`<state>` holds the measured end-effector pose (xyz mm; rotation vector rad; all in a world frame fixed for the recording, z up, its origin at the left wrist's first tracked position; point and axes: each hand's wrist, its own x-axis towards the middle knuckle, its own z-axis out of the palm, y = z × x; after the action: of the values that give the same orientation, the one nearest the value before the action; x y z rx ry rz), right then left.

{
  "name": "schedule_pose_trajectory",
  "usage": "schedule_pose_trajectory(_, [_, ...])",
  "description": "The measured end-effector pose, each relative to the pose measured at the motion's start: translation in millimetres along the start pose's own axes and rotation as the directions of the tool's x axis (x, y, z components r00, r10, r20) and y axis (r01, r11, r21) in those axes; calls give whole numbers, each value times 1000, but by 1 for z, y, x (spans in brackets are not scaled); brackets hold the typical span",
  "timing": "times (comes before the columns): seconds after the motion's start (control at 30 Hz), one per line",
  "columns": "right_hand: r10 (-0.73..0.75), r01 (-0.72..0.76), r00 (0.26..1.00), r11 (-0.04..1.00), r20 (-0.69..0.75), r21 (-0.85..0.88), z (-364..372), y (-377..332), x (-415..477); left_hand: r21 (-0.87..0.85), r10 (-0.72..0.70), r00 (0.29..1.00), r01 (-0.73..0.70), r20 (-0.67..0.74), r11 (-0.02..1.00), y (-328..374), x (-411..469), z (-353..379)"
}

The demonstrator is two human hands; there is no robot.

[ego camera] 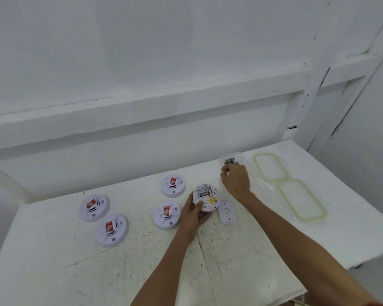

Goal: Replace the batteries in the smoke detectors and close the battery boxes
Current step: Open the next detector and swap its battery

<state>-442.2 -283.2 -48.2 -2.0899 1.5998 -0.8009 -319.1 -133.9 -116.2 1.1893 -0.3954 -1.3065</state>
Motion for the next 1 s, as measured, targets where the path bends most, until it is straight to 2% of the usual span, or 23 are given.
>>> schedule_pose_trajectory(0.07, [18, -18, 1000, 999, 7, -40, 0, 10, 17, -13, -9, 1000, 9, 3, 1000, 0, 1, -1])
schedule_pose_trajectory(0.3, [86, -49, 981, 976, 171, -213, 7, 32, 62, -13, -15, 1000, 15, -2, 1000, -1, 2, 0])
schedule_pose_trajectory(0.4, [89, -23, 973, 955, 213, -296, 14, 30, 70, -6, -10, 1000, 10, -9, 1000, -1, 2, 0])
schedule_pose_trajectory(0.6, [76, 8, 975, 926, 208, -378, 23, 33, 75, 17, 3, 1000, -3, 10, 1000, -2, 1, 0])
schedule_pose_trajectory(0.8, [-3, 77, 981, 923, 192, -377, 22, 35, 76, 26, 8, 1000, -8, 7, 1000, -3, 4, -1])
schedule_pose_trajectory(0.9, [-36, 134, 977, 871, 212, -473, 20, 37, 75, 19, 3, 1000, -4, 1, 1000, -4, 5, -2])
schedule_pose_trajectory(1.0, [2, 133, 971, 825, 238, -549, 16, 37, 73, 8, 2, 1000, -1, -10, 1000, -4, 5, -1])
